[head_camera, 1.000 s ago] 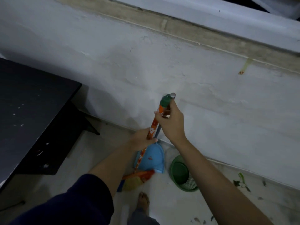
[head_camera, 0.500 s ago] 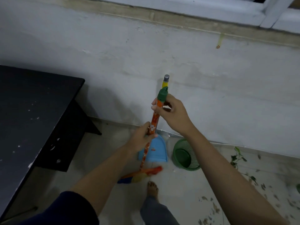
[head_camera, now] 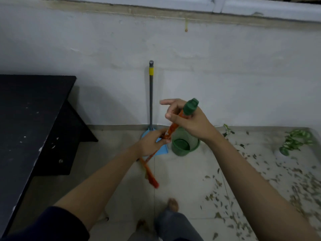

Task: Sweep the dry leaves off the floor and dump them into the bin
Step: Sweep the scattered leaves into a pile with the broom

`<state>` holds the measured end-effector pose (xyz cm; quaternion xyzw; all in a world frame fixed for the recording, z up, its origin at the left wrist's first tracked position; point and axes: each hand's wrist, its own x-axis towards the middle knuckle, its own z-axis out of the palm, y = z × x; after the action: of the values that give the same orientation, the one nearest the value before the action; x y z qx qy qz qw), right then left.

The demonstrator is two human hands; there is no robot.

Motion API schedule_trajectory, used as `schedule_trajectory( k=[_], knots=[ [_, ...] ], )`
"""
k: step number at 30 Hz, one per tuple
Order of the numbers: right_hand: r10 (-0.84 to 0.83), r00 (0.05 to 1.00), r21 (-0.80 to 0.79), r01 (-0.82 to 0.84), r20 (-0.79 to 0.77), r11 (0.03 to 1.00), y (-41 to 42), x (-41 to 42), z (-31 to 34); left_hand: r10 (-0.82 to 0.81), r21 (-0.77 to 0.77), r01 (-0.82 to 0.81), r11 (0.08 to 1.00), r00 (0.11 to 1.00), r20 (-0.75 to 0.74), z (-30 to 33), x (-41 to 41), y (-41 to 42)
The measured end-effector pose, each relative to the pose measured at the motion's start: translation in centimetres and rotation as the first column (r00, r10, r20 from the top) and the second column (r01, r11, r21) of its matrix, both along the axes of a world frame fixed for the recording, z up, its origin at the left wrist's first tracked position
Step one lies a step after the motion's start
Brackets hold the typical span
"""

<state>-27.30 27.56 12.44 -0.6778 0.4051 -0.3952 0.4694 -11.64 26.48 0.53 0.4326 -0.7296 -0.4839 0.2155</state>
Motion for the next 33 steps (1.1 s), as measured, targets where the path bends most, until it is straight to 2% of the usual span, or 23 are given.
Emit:
schedule_trajectory(
  k=[4,9,12,15,21,24,33],
  knots=[
    [0.057,0.994,0.197,-0.039,-0.091,0.98,3.9,-3.1,-1.4,-0.176,0.022,0.175,0.984,0.969,0.176,-0.8,-2.6,2.4],
    [-0.046,0.987,0.258,0.084,-0.153,0.963,8.9,-7.6,-4.3,-0.283,0.103,0.264,0.959,0.922,0.264,-3.1,-7.9,6.3],
    [-0.133,0.981,0.234,0.164,-0.143,0.958,11.3,-11.2,-6.5,-0.288,0.14,0.26,0.955,0.925,0.247,-4.9,-12.0,8.6],
    [-0.143,0.979,0.256,0.177,-0.146,0.95,14.0,-15.1,-8.6,-0.254,0.182,0.216,0.959,0.941,0.222,-7.3,-15.7,11.0],
    [-0.194,0.973,0.271,0.222,-0.126,0.937,19.6,-22.1,-12.5,-0.224,0.248,0.157,0.956,0.936,0.271,-12.2,-22.0,15.8],
    [-0.206,0.968,0.263,0.239,-0.144,0.935,21.7,-25.5,-13.6,-0.171,0.246,0.099,0.964,0.94,0.294,-13.3,-25.7,17.8],
    [-0.246,0.96,0.22,0.271,-0.137,0.937,26.0,-34.4,-13.6,-0.171,0.245,0.116,0.963,0.96,0.22,-13.7,-36.1,22.5]
  ],
)
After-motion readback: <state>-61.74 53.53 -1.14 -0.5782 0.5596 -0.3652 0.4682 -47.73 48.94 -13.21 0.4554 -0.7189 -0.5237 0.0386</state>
